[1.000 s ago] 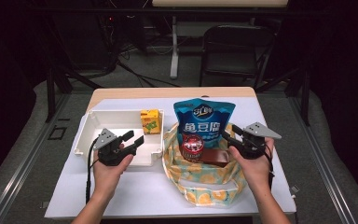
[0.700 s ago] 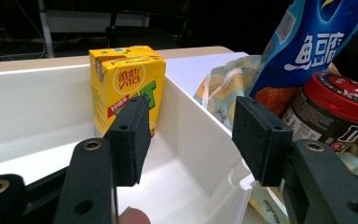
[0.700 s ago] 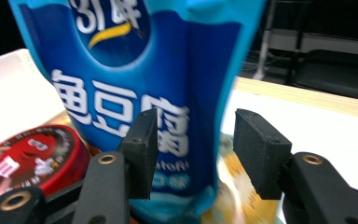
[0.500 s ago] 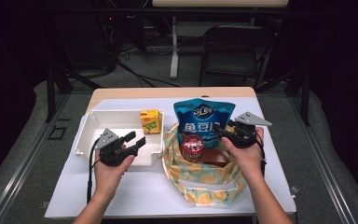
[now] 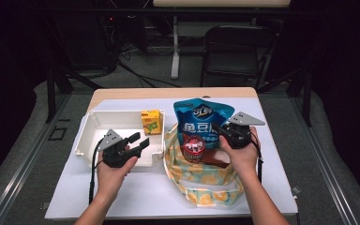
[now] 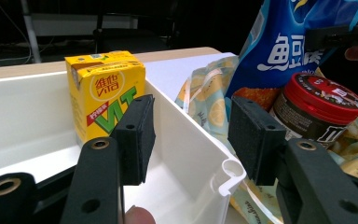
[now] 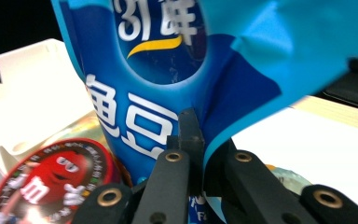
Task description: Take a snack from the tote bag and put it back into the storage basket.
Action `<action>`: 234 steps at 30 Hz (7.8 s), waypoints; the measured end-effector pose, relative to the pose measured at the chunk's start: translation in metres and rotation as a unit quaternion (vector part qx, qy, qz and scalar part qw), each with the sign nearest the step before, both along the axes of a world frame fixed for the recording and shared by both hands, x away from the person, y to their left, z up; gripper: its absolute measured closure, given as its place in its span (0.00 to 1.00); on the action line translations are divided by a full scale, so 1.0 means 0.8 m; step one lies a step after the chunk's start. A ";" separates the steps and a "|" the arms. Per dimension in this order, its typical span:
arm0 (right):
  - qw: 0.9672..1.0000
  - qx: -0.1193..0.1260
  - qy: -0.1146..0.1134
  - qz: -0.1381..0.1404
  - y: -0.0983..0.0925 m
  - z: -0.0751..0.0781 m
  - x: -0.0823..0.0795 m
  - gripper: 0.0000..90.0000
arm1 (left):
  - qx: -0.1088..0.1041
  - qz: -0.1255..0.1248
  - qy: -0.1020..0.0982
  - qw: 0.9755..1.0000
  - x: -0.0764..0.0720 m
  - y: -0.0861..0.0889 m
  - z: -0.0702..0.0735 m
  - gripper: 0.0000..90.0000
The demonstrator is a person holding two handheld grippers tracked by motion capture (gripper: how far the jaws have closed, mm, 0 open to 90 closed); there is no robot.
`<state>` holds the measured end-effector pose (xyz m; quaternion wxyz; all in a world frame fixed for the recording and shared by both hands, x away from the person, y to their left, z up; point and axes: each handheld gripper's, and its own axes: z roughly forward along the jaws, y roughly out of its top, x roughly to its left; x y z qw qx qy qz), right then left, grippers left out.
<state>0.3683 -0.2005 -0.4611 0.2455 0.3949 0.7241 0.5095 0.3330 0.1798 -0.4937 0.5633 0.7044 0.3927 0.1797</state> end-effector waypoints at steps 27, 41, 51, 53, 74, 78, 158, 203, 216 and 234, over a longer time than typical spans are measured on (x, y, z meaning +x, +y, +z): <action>0.998 0.027 -0.048 0.000 0.016 0.077 -0.016 1.00 | -0.006 -0.026 -0.027 0.999 0.009 -0.027 0.032 0.54; 0.997 0.056 -0.059 0.007 0.043 0.093 -0.018 1.00 | -0.020 -0.015 -0.042 0.999 0.009 -0.012 0.051 0.53; 0.996 0.056 -0.063 0.019 0.069 0.096 -0.017 1.00 | -0.021 -0.019 -0.047 0.999 0.016 -0.013 0.069 0.51; 0.996 0.056 -0.064 0.020 0.074 0.097 -0.017 1.00 | -0.020 -0.021 -0.047 0.998 0.019 -0.016 0.071 0.51; 0.994 0.076 -0.062 0.042 0.089 0.098 -0.020 1.00 | -0.016 -0.032 -0.065 0.997 0.031 -0.045 0.110 0.48; 0.995 0.067 -0.065 0.047 0.094 0.097 -0.022 1.00 | -0.023 -0.032 -0.072 0.997 0.027 -0.048 0.114 0.50; 0.997 0.042 -0.047 0.050 0.052 0.023 -0.067 0.42 | -0.057 0.116 -0.022 0.991 0.082 0.146 0.064 1.00; 0.998 0.046 0.005 0.046 0.048 -0.028 -0.077 0.23 | -0.002 0.196 0.017 0.980 0.105 0.172 0.019 0.36; 0.998 0.029 0.030 0.048 0.060 -0.043 -0.069 0.16 | -0.001 0.181 0.025 0.983 0.063 0.157 0.021 0.00; 0.999 -0.009 0.043 0.023 0.076 -0.062 -0.059 0.25 | 0.006 0.132 0.004 0.991 0.005 0.107 0.020 0.00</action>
